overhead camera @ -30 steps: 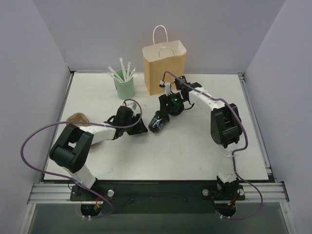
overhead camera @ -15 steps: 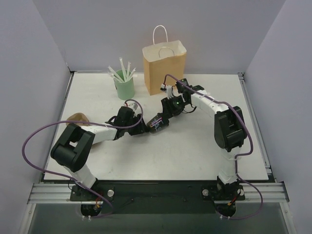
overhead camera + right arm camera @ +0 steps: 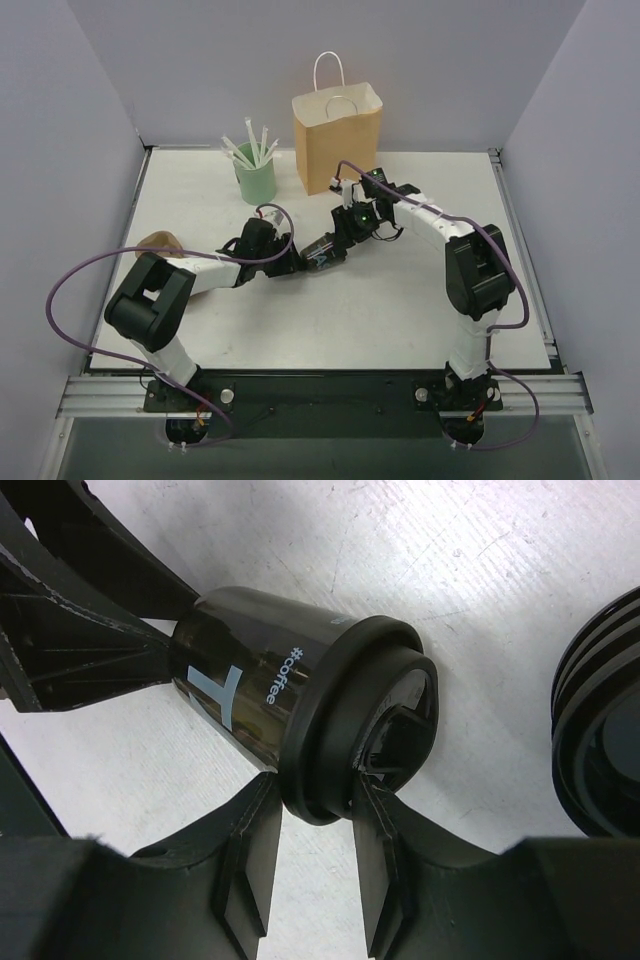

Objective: Pack the takeout coffee

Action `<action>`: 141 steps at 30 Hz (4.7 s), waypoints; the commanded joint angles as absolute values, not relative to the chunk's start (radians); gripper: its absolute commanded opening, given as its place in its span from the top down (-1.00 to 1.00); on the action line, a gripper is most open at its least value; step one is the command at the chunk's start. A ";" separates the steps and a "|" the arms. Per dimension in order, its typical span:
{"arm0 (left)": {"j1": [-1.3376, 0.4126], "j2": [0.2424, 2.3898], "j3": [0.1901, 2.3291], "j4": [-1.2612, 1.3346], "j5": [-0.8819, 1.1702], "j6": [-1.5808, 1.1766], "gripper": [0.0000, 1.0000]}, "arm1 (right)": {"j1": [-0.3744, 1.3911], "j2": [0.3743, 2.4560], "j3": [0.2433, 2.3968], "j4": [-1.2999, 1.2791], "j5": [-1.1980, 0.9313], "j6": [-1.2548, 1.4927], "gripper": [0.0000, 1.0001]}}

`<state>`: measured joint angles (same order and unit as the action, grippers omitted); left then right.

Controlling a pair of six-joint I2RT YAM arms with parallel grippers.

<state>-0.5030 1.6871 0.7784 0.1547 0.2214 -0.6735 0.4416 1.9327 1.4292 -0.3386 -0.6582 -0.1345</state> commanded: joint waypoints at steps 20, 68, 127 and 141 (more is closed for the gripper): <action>-0.546 1.675 0.790 0.173 0.210 -0.677 -0.13 | 0.492 1.697 1.252 -0.278 -0.486 -0.133 0.48; -0.023 0.830 0.853 -0.646 0.212 -0.529 -0.24 | 1.319 1.927 1.474 -0.876 0.770 -0.037 0.20; -0.538 1.482 0.775 0.186 0.402 -0.511 -0.29 | 0.479 1.402 0.824 0.035 -0.601 0.615 -0.16; -0.543 1.444 0.752 0.161 0.338 -0.526 -0.28 | 0.471 1.468 0.802 0.072 -0.610 0.606 0.03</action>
